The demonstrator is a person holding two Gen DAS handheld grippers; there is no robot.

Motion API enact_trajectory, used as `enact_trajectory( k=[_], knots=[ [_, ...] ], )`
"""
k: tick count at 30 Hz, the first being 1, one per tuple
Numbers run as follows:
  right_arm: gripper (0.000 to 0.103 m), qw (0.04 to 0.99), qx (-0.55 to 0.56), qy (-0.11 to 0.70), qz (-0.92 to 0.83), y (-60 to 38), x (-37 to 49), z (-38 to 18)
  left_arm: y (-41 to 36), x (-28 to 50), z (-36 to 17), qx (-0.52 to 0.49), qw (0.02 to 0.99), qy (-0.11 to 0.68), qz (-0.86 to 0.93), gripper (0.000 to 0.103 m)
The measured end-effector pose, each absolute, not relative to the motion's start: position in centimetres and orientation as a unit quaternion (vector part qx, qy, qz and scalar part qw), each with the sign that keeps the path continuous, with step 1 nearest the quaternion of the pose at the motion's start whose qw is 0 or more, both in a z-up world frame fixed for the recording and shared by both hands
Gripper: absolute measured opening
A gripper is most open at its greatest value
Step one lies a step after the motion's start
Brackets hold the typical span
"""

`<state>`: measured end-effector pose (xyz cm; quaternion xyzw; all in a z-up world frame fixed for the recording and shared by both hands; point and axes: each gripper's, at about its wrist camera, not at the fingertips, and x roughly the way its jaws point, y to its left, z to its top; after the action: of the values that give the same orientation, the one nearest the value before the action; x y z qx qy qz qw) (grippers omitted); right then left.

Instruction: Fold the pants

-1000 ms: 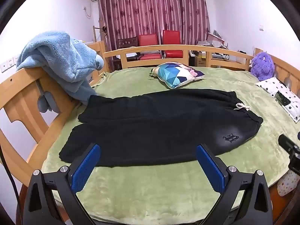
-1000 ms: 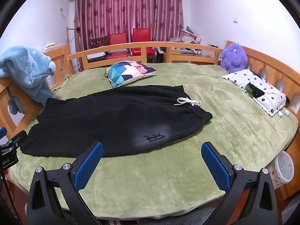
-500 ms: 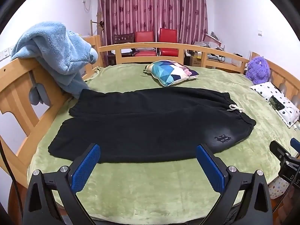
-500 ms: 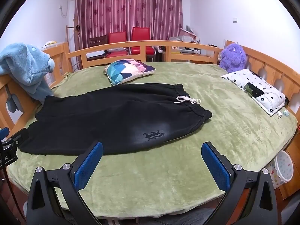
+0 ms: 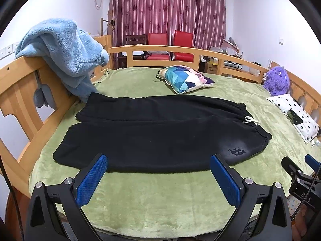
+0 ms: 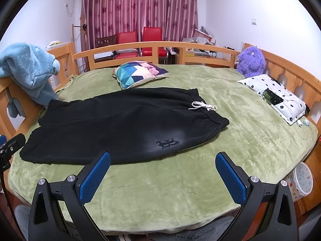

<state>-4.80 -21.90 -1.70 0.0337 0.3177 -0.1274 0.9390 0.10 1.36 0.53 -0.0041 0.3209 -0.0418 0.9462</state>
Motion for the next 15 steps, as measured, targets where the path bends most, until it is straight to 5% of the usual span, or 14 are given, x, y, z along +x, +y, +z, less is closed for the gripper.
enact_trajectory(
  k=[15],
  knots=[
    [0.103, 0.945, 0.030, 0.307, -0.107, -20.8, -5.0, -0.2, 1.7, -0.3, 1.6, 0.000, 0.948, 0.318, -0.028, 0.103]
  ],
)
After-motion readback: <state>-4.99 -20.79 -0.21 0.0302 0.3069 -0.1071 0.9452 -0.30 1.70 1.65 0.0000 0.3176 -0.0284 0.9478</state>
